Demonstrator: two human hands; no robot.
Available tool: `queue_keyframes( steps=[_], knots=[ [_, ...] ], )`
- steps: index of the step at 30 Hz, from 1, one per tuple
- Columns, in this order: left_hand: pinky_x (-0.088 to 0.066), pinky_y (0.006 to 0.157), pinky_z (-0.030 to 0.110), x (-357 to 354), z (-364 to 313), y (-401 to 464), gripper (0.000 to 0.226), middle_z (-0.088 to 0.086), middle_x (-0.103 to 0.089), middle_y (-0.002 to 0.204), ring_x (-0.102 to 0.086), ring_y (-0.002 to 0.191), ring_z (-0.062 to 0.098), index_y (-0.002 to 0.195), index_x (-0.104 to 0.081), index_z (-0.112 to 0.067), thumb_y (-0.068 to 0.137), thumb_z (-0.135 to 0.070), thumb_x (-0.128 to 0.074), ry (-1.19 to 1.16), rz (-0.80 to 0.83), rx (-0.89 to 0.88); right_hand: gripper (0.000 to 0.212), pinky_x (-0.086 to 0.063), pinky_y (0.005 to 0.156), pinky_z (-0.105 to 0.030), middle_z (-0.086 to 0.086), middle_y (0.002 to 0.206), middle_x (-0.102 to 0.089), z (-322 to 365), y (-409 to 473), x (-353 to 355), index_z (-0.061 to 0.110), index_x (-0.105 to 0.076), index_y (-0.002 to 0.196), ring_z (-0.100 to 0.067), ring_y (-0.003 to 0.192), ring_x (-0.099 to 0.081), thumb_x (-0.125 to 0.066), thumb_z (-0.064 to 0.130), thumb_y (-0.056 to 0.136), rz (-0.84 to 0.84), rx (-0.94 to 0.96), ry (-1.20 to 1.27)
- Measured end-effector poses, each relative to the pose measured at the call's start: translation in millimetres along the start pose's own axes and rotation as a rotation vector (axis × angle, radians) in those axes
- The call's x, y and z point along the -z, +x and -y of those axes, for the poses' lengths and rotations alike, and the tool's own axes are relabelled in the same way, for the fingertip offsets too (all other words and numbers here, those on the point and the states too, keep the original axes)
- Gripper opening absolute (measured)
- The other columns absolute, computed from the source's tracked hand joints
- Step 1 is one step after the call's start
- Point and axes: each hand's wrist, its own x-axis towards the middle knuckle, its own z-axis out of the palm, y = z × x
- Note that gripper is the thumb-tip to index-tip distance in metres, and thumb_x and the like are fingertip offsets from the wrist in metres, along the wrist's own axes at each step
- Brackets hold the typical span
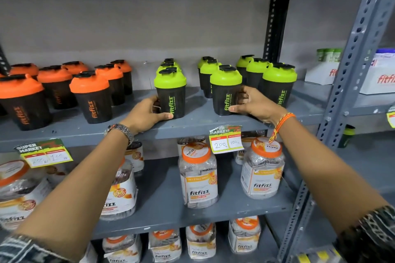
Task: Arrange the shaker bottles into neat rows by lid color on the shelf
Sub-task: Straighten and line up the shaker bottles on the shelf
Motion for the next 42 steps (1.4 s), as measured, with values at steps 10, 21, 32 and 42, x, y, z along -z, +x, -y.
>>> queue_keyframes(
  steps=[10, 21, 32, 42],
  knots=[
    [-0.048, 0.11, 0.046, 0, 0, -2, 0.05, -0.002, -0.072, 0.124, -0.068, 0.113, 0.014, 0.121, -0.056, -0.037, 0.08, -0.023, -0.082, -0.033, 0.014, -0.025, 0.06, -0.058, 0.079, -0.022, -0.003, 0.109, -0.071, -1, -3, 2, 0.011, -0.054, 0.127, -0.005, 0.093, -0.072, -0.078, -0.006, 0.075, -0.012, 0.006, 0.005],
    [-0.046, 0.112, 0.045, 2, 4, 0, 0.073, 0.001, -0.069, 0.129, -0.066, 0.118, 0.015, 0.14, -0.049, -0.019, 0.077, -0.022, -0.085, -0.083, 0.057, 0.019, 0.072, -0.058, 0.09, -0.032, -0.007, 0.114, -0.07, 3, -6, 5, 0.009, -0.053, 0.129, -0.025, 0.114, -0.067, -0.086, -0.002, 0.065, -0.005, -0.018, 0.027],
    [-0.041, 0.116, 0.034, 31, 10, -38, 0.092, 0.006, -0.055, 0.144, -0.052, 0.133, 0.017, 0.153, -0.035, -0.017, 0.076, -0.016, -0.085, -0.148, -0.165, -0.028, 0.109, -0.026, 0.114, -0.032, -0.014, 0.152, -0.037, 57, -53, -47, 0.008, -0.025, 0.152, -0.029, 0.142, -0.035, -0.089, 0.027, 0.066, -0.616, 0.163, -0.571],
    [-0.055, 0.084, 0.03, 157, 101, -127, 0.04, 0.002, -0.067, 0.097, -0.064, 0.086, 0.011, 0.102, -0.06, -0.03, 0.077, -0.007, -0.079, -0.065, -0.998, -0.125, 0.079, -0.046, 0.105, -0.028, -0.001, 0.135, -0.05, 115, -40, -234, 0.016, -0.045, 0.14, -0.01, 0.126, -0.05, -0.085, 0.018, 0.071, -0.35, 0.535, -0.214]
  ],
)
